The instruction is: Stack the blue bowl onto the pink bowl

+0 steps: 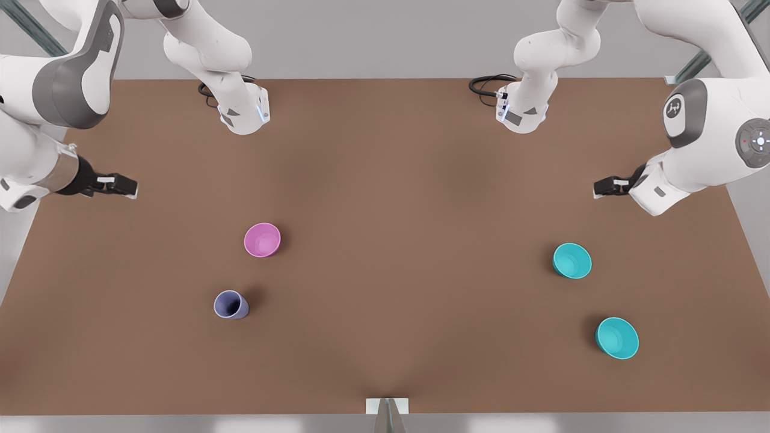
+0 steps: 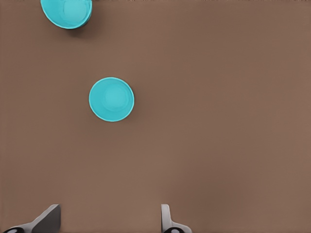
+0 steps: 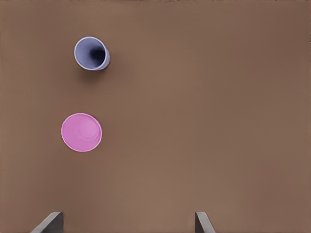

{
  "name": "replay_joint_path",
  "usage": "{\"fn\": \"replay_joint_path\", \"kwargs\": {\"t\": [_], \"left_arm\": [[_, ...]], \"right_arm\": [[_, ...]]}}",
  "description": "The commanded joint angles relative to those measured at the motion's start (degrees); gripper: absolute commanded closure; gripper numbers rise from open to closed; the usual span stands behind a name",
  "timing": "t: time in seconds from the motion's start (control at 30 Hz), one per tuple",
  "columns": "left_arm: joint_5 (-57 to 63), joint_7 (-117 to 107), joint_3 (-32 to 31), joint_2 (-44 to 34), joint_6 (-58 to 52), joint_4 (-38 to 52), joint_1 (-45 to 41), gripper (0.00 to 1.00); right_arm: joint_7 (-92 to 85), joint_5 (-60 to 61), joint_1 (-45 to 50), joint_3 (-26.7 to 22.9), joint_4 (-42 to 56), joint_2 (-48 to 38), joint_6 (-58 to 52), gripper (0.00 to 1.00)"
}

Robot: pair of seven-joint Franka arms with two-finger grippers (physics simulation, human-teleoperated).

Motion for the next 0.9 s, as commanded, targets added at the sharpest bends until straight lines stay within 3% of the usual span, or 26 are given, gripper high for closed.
{"fn": "replay_joint_path", "kwargs": {"t": [0.0,0.13,0.2,0.33,0.4,0.57,0.87], "left_arm": [[0.1,1.1,0.0,-0.1,0.9,0.0,-0.5,0.00],[0.1,1.1,-0.1,-0.1,0.6,0.0,-0.5,0.00],[0.1,1.1,-0.1,-0.1,-0.3,0.0,-0.5,0.00],[0.1,1.1,-0.1,0.7,-0.3,-0.1,-0.5,0.00],[0.1,1.1,-0.1,0.7,-0.3,-0.1,-0.5,0.00],[0.1,1.1,-0.1,0.7,-0.4,-0.2,-0.5,0.00],[0.1,1.1,-0.1,0.7,-1.2,-0.2,-0.5,0.00]], "right_arm": [[-0.1,0.1,0.0,0.0,0.1,0.1,2.6,0.00],[-1.5,-0.4,0.9,0.4,-1.5,1.6,2.8,0.00],[3.7,0.2,3.4,0.5,-10.2,0.2,5.9,0.00],[3.9,1.8,1.3,0.0,-31.9,0.2,30.1,0.00],[3.8,3.7,-0.5,-0.1,-36.6,3.8,41.8,0.00],[3.8,7.0,-0.9,0.5,-46.5,5.4,58.7,0.00],[3.9,15.8,3.5,1.0,-50.1,10.3,63.3,0.00]]}}
